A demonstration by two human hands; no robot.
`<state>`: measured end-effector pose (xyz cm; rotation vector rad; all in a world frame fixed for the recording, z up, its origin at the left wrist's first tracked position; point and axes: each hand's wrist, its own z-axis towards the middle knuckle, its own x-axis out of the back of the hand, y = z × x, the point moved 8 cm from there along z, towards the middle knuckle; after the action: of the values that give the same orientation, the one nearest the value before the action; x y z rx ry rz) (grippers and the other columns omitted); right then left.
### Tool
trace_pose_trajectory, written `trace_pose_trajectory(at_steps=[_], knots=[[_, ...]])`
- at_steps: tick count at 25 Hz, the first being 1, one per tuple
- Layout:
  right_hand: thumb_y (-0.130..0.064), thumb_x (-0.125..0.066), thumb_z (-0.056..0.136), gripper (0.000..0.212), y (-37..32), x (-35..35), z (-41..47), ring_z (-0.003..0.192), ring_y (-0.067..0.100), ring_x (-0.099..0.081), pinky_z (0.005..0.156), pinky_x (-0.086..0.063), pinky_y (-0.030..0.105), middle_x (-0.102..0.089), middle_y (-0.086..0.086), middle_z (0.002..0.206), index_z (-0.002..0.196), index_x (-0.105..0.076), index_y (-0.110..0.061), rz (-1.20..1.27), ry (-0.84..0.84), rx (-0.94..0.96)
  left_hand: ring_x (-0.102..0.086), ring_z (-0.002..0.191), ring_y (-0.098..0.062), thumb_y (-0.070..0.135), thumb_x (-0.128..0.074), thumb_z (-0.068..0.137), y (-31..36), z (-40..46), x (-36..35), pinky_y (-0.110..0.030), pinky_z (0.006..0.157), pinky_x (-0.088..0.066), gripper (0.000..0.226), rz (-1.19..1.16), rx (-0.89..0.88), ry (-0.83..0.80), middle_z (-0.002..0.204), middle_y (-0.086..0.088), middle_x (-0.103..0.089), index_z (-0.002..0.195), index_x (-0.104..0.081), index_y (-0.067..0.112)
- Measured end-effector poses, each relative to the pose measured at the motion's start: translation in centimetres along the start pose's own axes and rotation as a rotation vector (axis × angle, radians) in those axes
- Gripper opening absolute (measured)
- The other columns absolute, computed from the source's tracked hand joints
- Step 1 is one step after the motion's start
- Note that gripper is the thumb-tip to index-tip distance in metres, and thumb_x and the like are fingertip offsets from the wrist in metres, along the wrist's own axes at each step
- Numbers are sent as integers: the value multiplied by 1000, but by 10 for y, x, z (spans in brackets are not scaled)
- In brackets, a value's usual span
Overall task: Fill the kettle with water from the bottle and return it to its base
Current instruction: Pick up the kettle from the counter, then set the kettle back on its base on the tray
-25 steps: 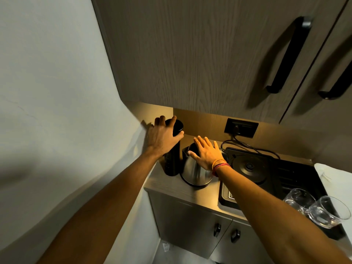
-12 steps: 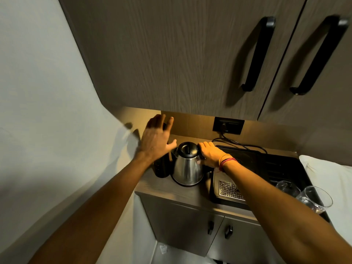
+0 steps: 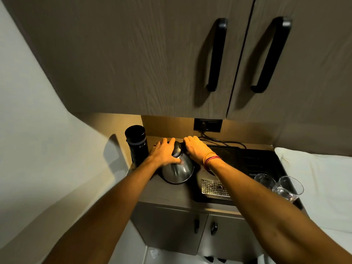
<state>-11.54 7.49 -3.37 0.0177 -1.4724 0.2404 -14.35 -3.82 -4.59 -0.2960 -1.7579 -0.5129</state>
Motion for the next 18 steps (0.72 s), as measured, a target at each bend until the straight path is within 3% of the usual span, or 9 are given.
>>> trace_pose_trajectory(at_steps=[6, 13, 18], knots=[[-7, -56, 84, 22, 62, 55, -14, 102, 38, -52, 83, -41, 44, -57, 22, 111, 105, -52, -2, 69, 111, -80, -39, 133, -41, 70, -72, 73, 59, 23, 45, -54, 102, -41, 108, 1, -141, 159, 145, -21, -39, 154, -24, 17], [-5, -55, 88, 34, 144, 66, -56, 111, 38, -49, 96, -40, 43, -54, 21, 122, 121, -48, -2, 9, 103, -179, -44, 131, -43, 76, -64, 75, 149, 52, 31, -58, 108, -36, 109, 101, -268, 126, 141, -22, -46, 155, -26, 12], [-4, -53, 89, 26, 187, 53, -80, 114, 33, -46, 95, -43, 44, -51, 17, 120, 115, -47, -5, 90, 81, -274, -41, 135, -41, 74, -65, 76, 191, 73, 11, -63, 114, -27, 111, 133, -316, 52, 146, -22, -43, 156, -21, 11]])
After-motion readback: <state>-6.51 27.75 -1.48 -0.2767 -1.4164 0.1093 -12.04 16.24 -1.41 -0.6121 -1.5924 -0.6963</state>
